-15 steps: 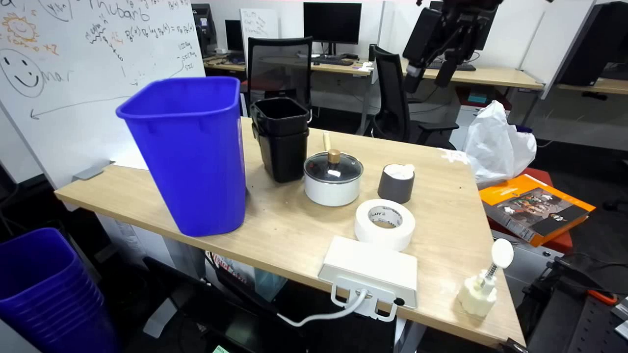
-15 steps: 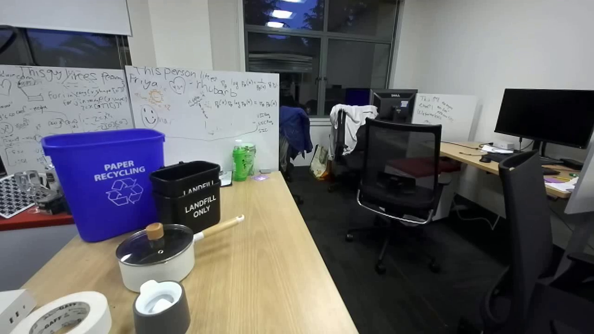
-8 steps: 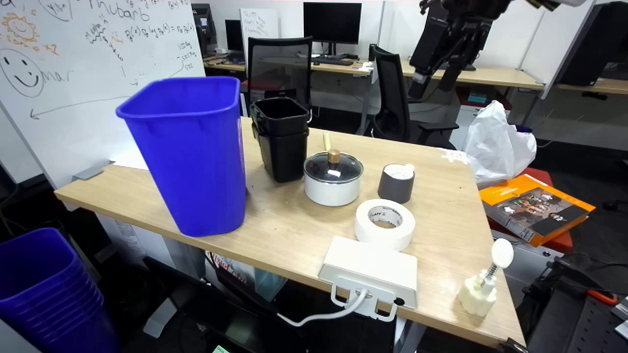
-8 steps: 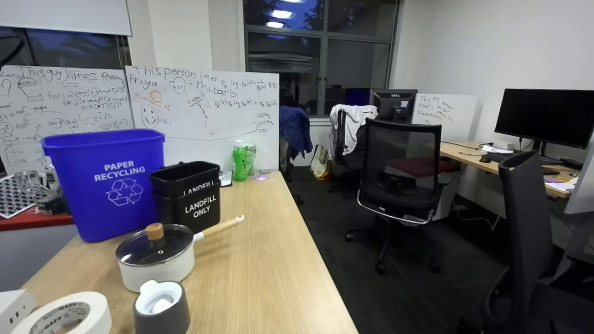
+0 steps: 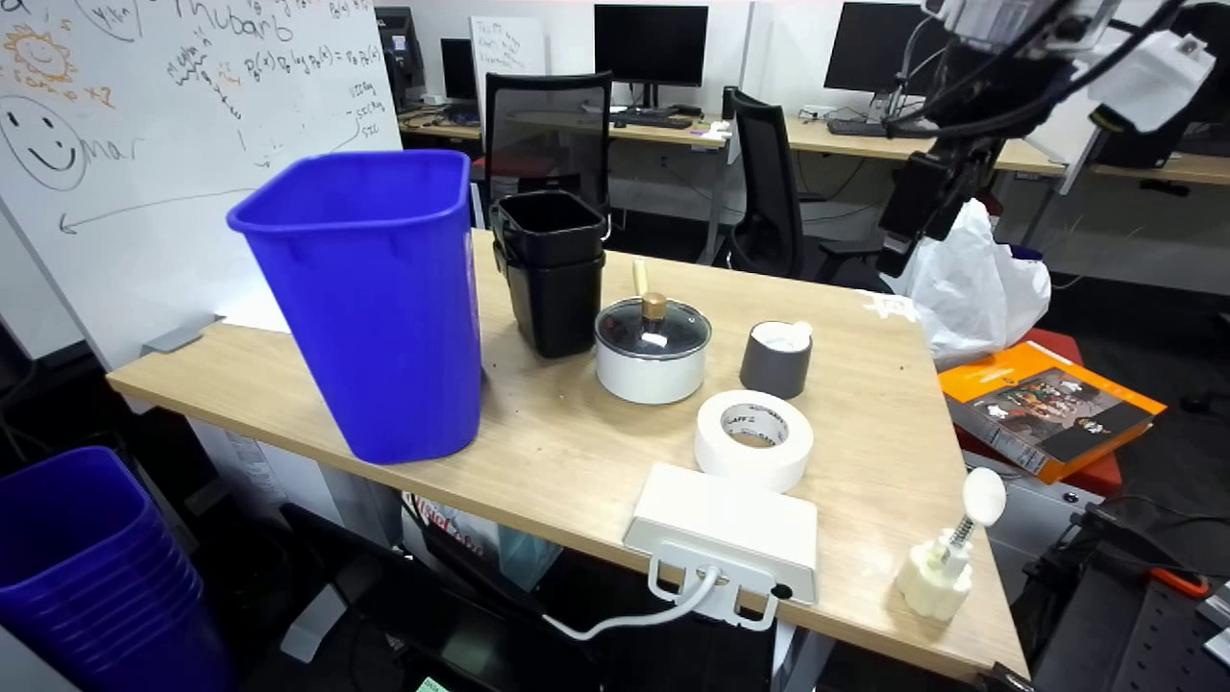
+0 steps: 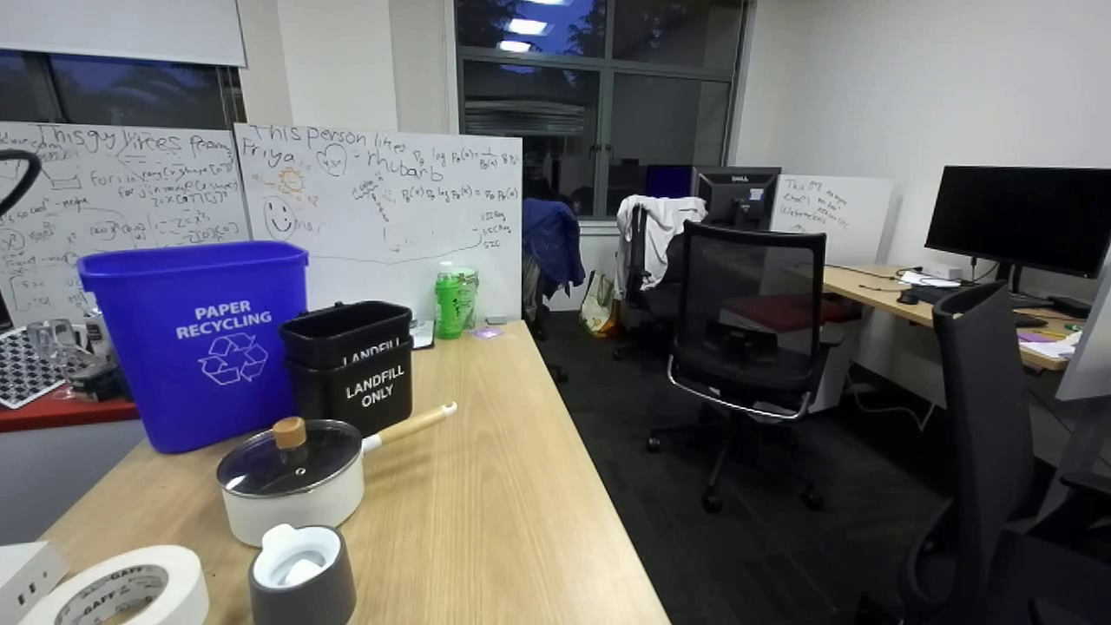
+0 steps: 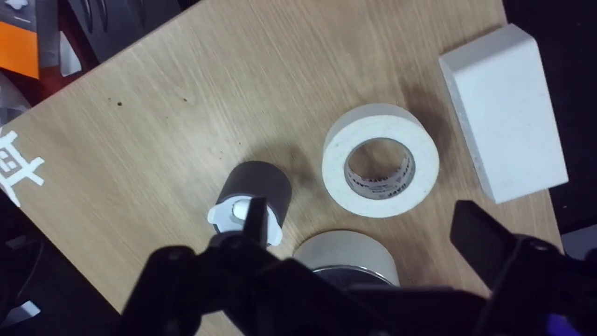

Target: Remove the white object from the grey masking tape.

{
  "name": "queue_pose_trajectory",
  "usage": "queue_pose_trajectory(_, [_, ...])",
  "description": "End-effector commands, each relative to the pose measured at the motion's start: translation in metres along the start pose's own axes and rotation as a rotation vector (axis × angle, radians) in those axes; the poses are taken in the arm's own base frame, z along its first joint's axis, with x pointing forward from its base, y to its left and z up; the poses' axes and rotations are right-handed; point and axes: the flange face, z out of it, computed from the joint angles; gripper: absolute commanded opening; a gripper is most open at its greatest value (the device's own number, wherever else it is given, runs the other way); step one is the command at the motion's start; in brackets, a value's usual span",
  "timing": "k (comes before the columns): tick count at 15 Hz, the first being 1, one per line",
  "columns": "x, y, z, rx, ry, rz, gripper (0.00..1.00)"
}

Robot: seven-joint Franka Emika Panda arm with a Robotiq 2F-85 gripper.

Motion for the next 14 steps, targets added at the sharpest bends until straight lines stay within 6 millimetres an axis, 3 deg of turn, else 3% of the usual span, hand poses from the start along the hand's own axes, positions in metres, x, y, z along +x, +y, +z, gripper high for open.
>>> queue_pose_trajectory(1, [-0.0031, 0.0012, 0.0049, -0.020, 0.005, -0.017, 1.00])
queue_pose_trajectory(14, [-0.0050, 0.0018, 0.0084, -0.037, 0.023, -0.035, 1.00])
